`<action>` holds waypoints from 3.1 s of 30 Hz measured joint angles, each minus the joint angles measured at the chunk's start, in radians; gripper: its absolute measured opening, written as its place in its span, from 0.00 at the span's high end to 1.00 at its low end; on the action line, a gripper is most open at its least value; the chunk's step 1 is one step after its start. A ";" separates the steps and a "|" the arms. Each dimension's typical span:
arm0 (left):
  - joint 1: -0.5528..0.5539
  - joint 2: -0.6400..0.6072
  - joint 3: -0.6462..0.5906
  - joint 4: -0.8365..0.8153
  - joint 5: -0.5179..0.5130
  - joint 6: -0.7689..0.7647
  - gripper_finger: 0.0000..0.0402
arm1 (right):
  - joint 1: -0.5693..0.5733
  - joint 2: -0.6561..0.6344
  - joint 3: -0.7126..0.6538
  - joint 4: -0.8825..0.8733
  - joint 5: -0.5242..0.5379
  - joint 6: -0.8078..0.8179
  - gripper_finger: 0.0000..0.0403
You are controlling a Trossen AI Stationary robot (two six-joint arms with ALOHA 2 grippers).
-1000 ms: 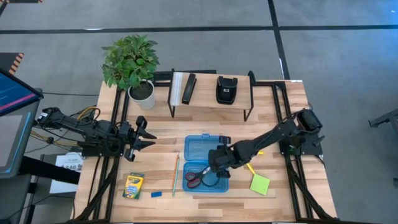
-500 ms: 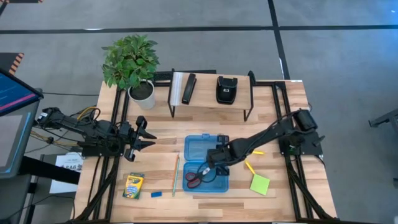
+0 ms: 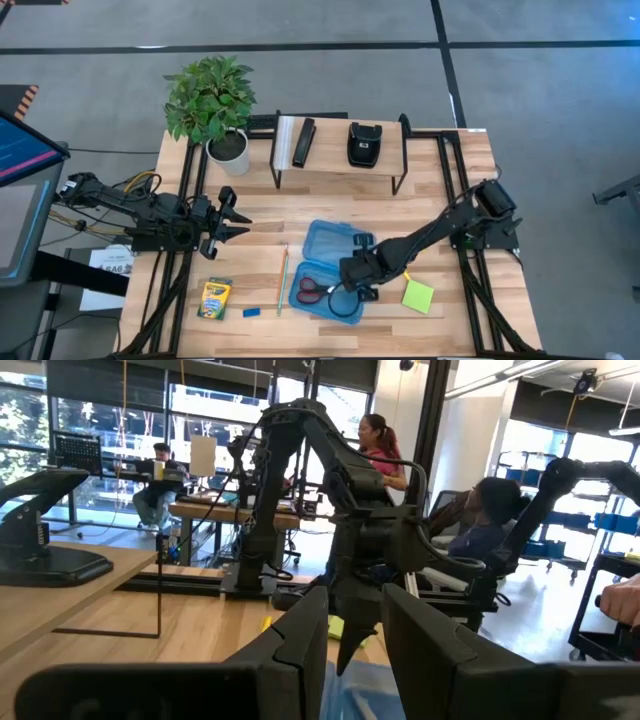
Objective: Pack school essentials
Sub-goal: Put the black scissors into the blue supply box, then adjust the blue supply box, then put the top yellow pen into the blue supply box
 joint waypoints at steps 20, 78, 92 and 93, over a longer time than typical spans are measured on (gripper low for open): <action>0.000 0.000 0.000 0.000 0.000 -0.010 0.78 | 0.003 0.000 0.098 0.067 0.000 0.072 0.61; 0.000 0.000 0.000 0.002 0.035 -0.045 0.78 | 0.000 -0.552 -0.532 -0.127 -0.014 0.522 0.69; 0.000 0.000 0.000 0.000 0.030 -0.048 0.78 | -0.094 -0.443 -0.589 -0.150 -0.034 0.469 0.46; 0.000 0.000 0.000 0.000 0.033 -0.048 0.78 | -0.106 -0.438 -0.589 -0.148 -0.039 0.453 0.47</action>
